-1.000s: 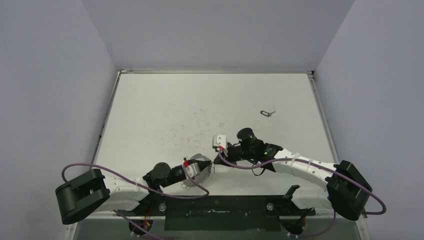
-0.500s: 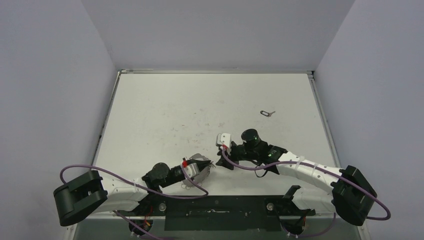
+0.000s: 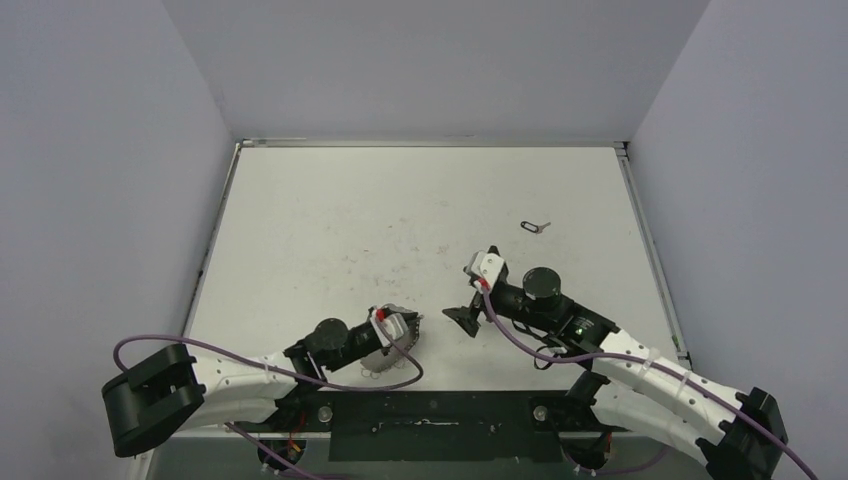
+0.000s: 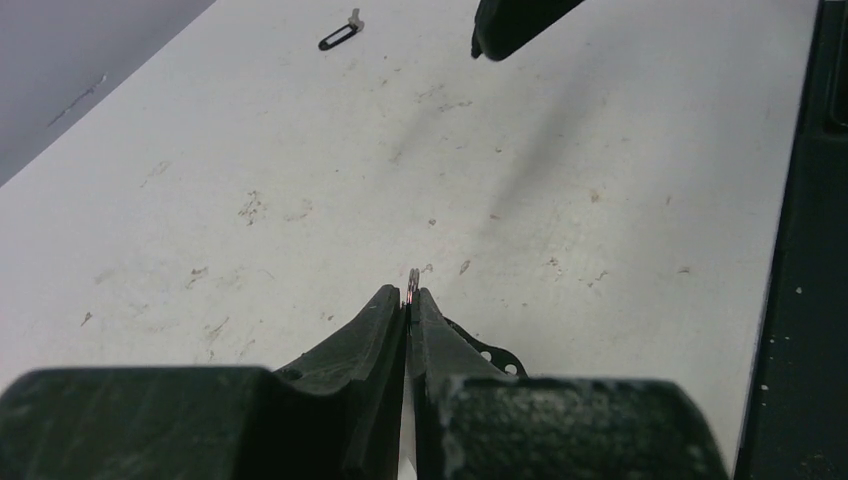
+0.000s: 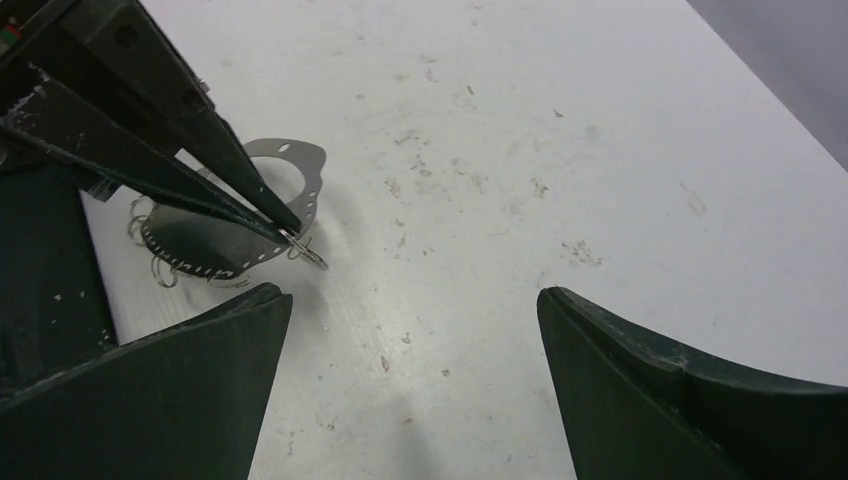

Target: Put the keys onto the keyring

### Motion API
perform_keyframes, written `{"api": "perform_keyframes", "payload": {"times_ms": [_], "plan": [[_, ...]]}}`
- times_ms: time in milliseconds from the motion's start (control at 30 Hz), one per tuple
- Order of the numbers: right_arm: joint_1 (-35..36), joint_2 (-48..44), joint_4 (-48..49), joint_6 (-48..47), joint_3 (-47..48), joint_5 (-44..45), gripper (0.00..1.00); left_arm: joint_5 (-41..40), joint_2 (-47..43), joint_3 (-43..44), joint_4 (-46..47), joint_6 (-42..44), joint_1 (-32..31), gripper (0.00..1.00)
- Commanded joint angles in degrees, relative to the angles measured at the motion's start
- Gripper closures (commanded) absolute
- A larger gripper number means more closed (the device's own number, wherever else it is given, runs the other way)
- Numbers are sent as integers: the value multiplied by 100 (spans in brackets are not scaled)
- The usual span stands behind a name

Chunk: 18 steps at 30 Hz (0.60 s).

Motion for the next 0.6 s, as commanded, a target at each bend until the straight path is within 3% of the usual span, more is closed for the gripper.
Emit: {"api": "perform_keyframes", "payload": {"times_ms": [0,233,400,567], "plan": [[-55,-560,324,652,-321,1478,0,-588,265,511,-316,-206,42,95],[-86,-894,-46,1502,-359,2980,0,-880,835,919,-570,-770,300,94],[-91,-725,-498,1760,-182,3224,0,-581,1111,1221,-963,-1211,833,89],[-88,-477,-683,2003,-77,3260,0,-408,1279,1505,-1601,-1652,1247,65]]}}
